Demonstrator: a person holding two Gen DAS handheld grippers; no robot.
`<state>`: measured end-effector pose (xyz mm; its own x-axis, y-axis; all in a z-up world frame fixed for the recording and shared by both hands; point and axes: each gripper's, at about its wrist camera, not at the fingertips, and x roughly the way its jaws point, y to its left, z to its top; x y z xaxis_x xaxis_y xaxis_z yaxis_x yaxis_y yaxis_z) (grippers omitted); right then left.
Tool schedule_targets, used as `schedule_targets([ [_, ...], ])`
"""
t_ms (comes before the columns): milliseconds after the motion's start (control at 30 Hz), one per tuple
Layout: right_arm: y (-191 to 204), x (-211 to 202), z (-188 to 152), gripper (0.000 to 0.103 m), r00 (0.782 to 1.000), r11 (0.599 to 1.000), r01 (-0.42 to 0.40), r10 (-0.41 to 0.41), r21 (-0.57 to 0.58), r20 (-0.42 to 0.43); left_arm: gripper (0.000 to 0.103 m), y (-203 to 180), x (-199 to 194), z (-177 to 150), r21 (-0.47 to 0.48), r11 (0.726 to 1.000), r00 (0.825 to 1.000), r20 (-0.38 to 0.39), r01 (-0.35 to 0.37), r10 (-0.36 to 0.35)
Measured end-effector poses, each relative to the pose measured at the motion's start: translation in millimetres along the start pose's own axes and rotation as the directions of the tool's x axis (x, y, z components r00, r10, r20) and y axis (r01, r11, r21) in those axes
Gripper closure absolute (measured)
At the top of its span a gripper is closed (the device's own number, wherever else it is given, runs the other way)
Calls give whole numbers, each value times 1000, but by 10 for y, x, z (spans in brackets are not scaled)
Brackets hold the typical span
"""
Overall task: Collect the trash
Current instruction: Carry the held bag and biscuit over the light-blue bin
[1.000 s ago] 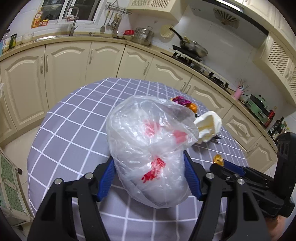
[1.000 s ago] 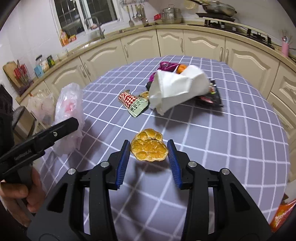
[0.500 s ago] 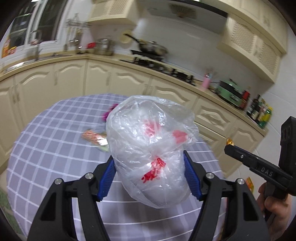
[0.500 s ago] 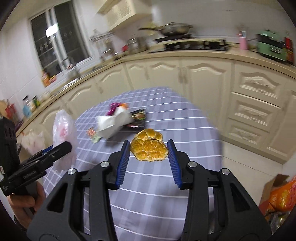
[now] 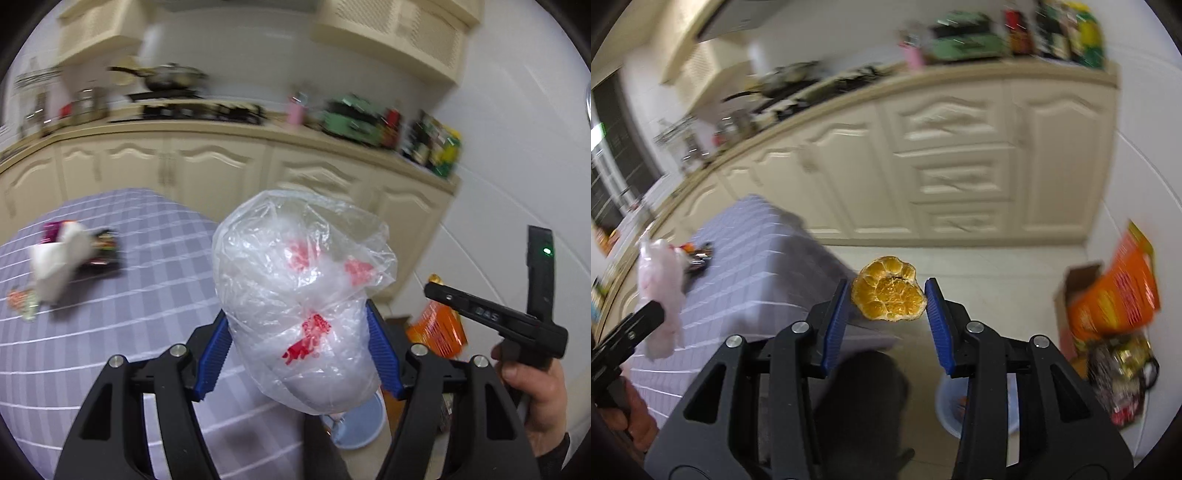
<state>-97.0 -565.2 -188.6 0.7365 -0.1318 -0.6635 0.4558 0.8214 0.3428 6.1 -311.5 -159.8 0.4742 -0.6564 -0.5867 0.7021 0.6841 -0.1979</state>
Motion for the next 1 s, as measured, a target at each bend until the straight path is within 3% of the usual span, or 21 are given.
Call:
schedule_targets([
  [167,-605,220,-248,62,996,992,55,-46,116,-79,36,-481,457,-153,66,995,993,-99,78,-71],
  [367,-1146,460,-564,62,985,966,97,-59,241,-160,36,-915,1144,-448,90,984,956,-266,154,-125],
  [567,-1546,686,-875,62,974,930,117,-39,349,-224,36,-1062,1861,-858,60,982,888,-438,180,-136],
  [767,-1685,839,-1039,62,966,908,120,-14,402,-256,36,-1030,2609,-1243,17,987,795,-595,160,-118],
  [1000,-1779,994,-1111,62,962,893,121,2,434,-272,36,-1055,3038,-1515,21,986,735,-670,163,-108],
])
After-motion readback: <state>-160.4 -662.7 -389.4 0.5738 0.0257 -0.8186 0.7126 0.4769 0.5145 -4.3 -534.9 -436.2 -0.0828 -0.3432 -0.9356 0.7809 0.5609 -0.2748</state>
